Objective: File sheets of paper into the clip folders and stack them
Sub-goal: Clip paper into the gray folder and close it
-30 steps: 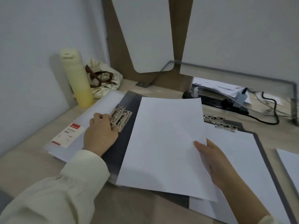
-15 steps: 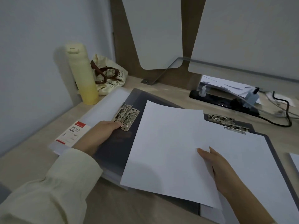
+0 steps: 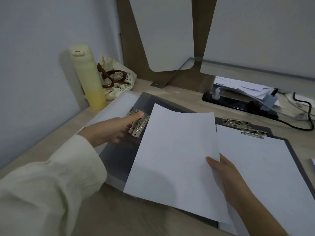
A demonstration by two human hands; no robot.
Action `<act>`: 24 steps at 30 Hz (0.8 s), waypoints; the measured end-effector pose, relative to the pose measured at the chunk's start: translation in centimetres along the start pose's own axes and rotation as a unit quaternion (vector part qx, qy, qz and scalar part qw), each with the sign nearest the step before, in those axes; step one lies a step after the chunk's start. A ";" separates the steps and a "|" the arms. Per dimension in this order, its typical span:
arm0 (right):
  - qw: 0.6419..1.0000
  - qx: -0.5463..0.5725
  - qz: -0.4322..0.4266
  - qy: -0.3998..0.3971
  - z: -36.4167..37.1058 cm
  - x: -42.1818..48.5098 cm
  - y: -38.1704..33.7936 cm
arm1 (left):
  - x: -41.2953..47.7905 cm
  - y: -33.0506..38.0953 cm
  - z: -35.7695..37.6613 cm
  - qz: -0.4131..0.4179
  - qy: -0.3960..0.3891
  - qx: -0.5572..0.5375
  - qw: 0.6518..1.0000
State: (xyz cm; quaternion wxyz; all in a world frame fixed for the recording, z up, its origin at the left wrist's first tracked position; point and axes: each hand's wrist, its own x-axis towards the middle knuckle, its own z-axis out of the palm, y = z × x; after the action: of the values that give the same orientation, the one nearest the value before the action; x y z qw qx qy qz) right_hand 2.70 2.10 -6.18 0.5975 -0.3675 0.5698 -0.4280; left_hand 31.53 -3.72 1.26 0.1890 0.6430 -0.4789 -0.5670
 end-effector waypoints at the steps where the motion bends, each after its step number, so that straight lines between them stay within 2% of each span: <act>1: 1.000 0.003 0.000 -0.003 0.0 0.0 0.0 | 0.2 0.8 0.2 0.004 0.021 0.020 1.000; 4: 1.000 0.014 -0.001 -0.003 -0.1 0.0 0.2 | 1.5 2.9 0.8 0.032 0.080 0.083 0.993; 8: 1.000 0.015 0.004 0.002 -0.4 -0.1 0.2 | 3.4 3.6 1.1 0.046 0.118 0.136 0.983; 14: 0.999 0.039 -0.004 0.033 -0.6 -0.3 0.3 | 5.0 3.3 1.9 0.082 0.207 0.241 0.945; 19: 0.997 0.065 -0.005 0.038 0.0 -0.1 0.1 | 5.4 2.9 1.0 0.145 0.145 0.199 0.958; 24: 0.998 0.058 -0.011 0.032 1.4 0.4 0.3 | 4.8 2.8 0.4 0.105 0.114 0.142 0.978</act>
State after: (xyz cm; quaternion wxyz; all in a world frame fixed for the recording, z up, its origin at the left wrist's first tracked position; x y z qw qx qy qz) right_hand 4.12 1.77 -6.47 0.5946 -0.3249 0.5587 -0.4783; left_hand 29.52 -8.92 0.68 0.2073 0.6700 -0.5945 -0.3933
